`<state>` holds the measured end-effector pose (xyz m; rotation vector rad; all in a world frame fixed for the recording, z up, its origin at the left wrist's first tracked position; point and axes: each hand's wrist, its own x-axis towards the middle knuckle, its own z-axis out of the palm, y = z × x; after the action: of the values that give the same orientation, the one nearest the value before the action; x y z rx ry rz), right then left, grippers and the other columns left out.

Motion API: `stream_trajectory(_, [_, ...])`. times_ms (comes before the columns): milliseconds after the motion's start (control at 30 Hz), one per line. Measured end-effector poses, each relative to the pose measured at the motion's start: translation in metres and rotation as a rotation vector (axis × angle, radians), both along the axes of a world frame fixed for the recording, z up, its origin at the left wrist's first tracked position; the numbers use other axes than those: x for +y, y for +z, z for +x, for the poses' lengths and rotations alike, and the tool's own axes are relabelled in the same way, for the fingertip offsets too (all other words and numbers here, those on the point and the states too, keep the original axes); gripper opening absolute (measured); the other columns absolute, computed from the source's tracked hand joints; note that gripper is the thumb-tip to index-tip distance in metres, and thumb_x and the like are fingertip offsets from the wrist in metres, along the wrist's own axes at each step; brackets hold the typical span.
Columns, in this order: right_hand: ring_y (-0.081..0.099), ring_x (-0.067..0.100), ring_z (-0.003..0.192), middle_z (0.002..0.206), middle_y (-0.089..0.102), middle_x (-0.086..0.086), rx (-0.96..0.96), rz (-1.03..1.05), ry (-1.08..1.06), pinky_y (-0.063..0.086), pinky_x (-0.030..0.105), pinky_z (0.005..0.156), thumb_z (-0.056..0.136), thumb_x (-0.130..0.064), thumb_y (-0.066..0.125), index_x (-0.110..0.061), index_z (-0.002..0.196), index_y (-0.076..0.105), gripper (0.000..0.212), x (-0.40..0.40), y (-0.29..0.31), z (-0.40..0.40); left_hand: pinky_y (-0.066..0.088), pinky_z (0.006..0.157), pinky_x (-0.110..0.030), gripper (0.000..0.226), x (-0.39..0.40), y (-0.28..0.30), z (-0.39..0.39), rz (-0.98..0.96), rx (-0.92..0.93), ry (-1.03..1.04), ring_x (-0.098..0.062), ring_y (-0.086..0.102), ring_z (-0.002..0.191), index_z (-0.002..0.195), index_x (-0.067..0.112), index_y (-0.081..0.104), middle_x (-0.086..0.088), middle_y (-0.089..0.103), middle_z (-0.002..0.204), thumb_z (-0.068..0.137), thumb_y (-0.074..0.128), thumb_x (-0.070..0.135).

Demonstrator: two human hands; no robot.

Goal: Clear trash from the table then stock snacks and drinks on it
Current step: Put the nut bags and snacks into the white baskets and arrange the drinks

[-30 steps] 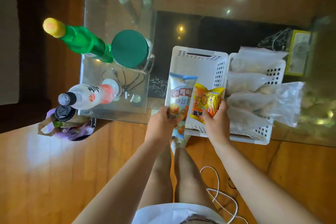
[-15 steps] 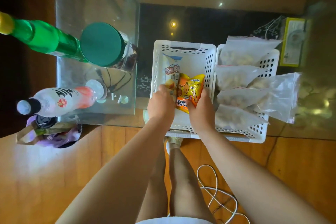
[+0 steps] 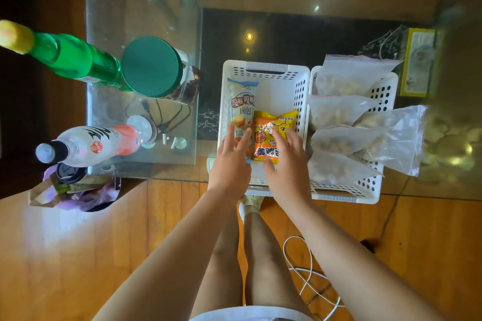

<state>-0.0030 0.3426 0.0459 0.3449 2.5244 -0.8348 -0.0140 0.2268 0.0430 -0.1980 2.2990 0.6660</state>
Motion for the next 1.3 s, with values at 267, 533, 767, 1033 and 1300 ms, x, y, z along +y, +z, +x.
stream_trajectory(267, [-0.015, 0.018, 0.144, 0.156, -0.021, -0.004, -0.257, -0.021, 0.099, 0.034, 0.027, 0.102, 0.090, -0.009, 0.052, -0.031, 0.148, 0.006, 0.077, -0.009, -0.019, 0.003, 0.047, 0.088, -0.033, 0.085, -0.002, -0.008, 0.008, -0.041, -0.030, -0.099, -0.023, 0.021, 0.142, 0.149, 0.031, 0.002, 0.008, -0.019, 0.157, 0.084, 0.042, -0.005])
stream_trajectory(533, [-0.006, 0.018, 0.145, 0.157, -0.013, -0.005, -0.239, -0.041, 0.070, 0.031, 0.030, 0.106, 0.087, -0.010, 0.058, -0.031, 0.146, 0.015, 0.076, -0.004, -0.030, 0.000, 0.049, 0.090, -0.038, 0.068, -0.012, -0.006, 0.002, 0.112, -0.103, -0.041, -0.030, 0.044, 0.130, 0.146, 0.025, 0.021, 0.007, -0.010, 0.159, 0.088, 0.049, 0.003])
stream_trajectory(767, [0.010, 0.023, 0.144, 0.156, 0.012, 0.007, -0.272, 0.019, 0.040, 0.019, 0.037, 0.114, 0.088, -0.015, 0.058, -0.017, 0.145, 0.026, 0.065, -0.009, -0.009, -0.026, 0.044, 0.095, -0.032, 0.053, -0.048, 0.038, -0.004, 0.202, 0.024, 0.075, -0.021, 0.046, 0.129, 0.141, 0.024, 0.035, 0.004, 0.016, 0.158, 0.092, 0.051, 0.014])
stream_trajectory(1033, [0.023, 0.020, 0.140, 0.151, 0.026, 0.005, 0.061, -0.100, 0.110, 0.024, 0.036, 0.114, 0.084, -0.015, 0.060, -0.017, 0.138, 0.036, 0.059, -0.097, 0.049, -0.084, 0.036, 0.092, -0.006, 0.036, -0.166, 0.119, -0.006, 0.228, 0.622, 0.308, -0.003, 0.052, 0.110, 0.118, 0.016, 0.061, 0.008, 0.059, 0.119, 0.085, 0.052, 0.003])
stream_trajectory(1300, [0.005, 0.029, 0.144, 0.157, 0.002, 0.012, 0.060, 0.178, 0.412, 0.021, 0.053, 0.111, 0.069, -0.047, 0.073, -0.031, 0.146, 0.011, 0.100, -0.186, 0.060, -0.142, 0.033, 0.110, -0.042, 0.055, -0.259, 0.106, -0.009, 0.108, 0.413, 0.334, -0.017, 0.035, 0.136, 0.132, 0.024, 0.049, 0.000, 0.043, 0.143, 0.080, 0.069, 0.020])
